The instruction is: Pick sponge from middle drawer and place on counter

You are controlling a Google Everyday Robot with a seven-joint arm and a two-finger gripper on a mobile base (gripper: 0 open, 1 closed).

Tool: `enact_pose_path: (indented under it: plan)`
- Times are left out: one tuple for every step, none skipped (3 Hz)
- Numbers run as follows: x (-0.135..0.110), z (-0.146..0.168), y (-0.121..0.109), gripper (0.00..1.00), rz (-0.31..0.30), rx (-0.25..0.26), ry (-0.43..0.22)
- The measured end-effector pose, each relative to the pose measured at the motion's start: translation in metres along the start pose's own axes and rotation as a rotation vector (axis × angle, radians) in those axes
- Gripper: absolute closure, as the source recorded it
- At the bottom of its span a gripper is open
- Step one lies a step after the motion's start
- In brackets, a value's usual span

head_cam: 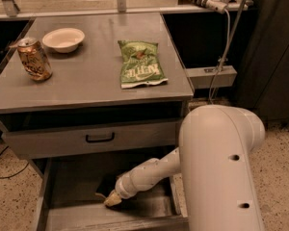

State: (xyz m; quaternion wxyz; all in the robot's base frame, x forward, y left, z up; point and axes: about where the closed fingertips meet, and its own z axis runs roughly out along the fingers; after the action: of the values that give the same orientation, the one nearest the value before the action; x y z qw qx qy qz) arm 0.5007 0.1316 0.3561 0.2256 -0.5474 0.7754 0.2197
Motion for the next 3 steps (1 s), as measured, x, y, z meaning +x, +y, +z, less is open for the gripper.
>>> enact_pose_path:
  plan:
    - [0.0, 0.0, 0.0, 0.66, 0.0, 0.0, 0.0]
    - [-0.0002, -0.0002, 0.0001, 0.89, 0.0, 0.0, 0.0]
    - [-0.0015, -0.002, 0.0003, 1.0, 0.0, 0.0, 0.0]
